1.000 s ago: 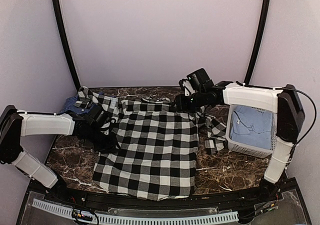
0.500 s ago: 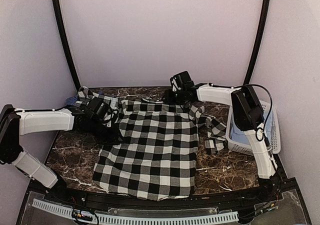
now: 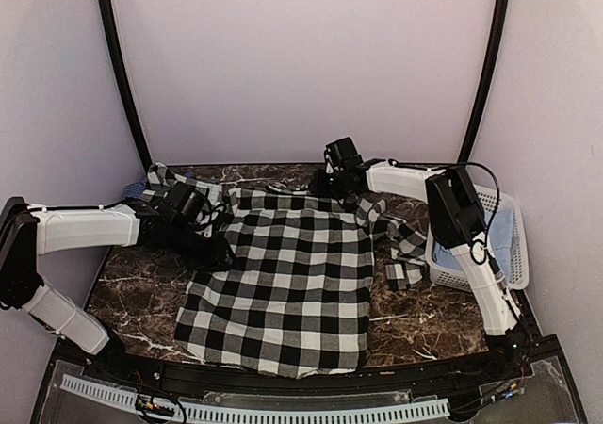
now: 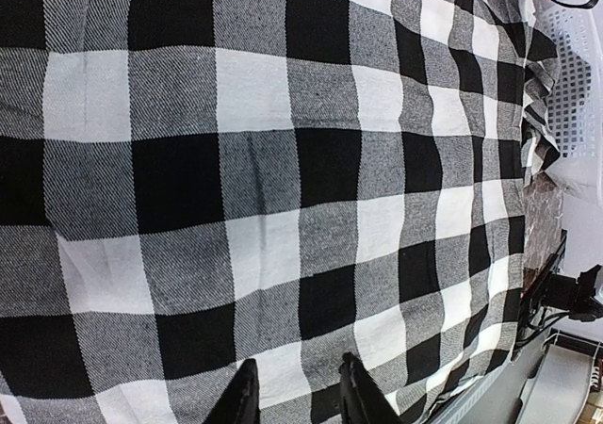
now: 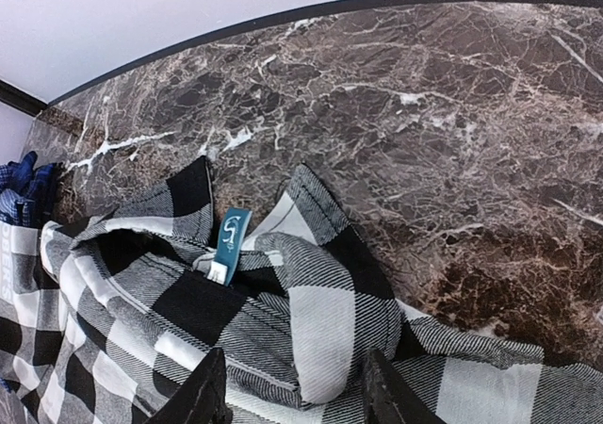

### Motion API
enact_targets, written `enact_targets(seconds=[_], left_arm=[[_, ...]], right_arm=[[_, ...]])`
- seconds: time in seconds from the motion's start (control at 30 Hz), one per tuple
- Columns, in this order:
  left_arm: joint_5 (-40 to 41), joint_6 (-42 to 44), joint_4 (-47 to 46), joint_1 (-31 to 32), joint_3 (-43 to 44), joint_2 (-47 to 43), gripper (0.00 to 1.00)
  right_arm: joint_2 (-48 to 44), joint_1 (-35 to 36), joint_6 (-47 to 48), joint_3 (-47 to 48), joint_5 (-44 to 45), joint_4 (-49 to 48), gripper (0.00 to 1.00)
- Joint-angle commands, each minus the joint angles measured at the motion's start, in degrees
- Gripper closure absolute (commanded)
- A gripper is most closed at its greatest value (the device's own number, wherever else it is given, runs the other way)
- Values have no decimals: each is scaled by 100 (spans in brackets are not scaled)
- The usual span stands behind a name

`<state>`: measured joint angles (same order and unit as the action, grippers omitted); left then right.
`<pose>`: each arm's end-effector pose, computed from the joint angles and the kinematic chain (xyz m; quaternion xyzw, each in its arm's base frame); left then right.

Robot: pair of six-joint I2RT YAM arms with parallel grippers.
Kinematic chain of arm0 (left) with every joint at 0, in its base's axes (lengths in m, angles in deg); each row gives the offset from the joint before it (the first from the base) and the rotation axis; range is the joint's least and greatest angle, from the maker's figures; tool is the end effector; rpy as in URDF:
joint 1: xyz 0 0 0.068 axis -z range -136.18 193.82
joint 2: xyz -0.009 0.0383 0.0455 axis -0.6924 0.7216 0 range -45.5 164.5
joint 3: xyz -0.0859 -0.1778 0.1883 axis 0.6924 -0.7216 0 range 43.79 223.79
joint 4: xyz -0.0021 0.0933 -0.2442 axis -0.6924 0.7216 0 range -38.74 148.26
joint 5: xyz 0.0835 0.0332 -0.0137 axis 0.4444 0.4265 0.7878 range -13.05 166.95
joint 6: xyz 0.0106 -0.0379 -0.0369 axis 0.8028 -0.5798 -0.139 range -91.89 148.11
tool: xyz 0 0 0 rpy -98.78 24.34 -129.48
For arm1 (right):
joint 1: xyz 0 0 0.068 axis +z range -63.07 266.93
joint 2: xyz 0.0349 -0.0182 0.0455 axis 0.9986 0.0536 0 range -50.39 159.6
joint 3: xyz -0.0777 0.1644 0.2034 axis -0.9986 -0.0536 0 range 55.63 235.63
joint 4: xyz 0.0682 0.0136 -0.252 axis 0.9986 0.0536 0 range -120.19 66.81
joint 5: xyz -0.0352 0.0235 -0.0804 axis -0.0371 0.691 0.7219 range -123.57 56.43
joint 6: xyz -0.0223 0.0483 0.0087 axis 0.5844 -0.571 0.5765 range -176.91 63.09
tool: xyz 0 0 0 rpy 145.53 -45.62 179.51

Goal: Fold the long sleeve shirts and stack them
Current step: Adjust the corner of the shirt at the center of the board.

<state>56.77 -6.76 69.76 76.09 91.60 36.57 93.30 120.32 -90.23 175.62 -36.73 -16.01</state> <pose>0.2343 -0.1625 0.2012 0.0348 0.9340 -0.3122 0.1701 0.4728 0.3141 0.1591 -0.0126 0.8980 0.2621 0.3532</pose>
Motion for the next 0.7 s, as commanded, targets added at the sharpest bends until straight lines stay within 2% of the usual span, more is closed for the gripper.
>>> enact_targets(seconds=[0.0,0.13,0.23,0.27,0.4,0.67], left_arm=[[-128,131,-50,16,48,28,72],[-155,115,-141,16,-15,78,72],[-119,92,-206,16,-68,149,72],[-72,80,-217,16,-116,180,72],[45,-47,-360,16,-355,243,72],[242,-229,-522,16,-705,444,72]], right_arm=[[132,60,-88,112,153,64,53],[166,60,-147,43,193,63,56],[174,41,-190,93,150,18,66],[187,28,-210,140,104,-6,70],[388,-45,-341,600,-239,34,99],[522,-392,-642,792,-554,-223,100]])
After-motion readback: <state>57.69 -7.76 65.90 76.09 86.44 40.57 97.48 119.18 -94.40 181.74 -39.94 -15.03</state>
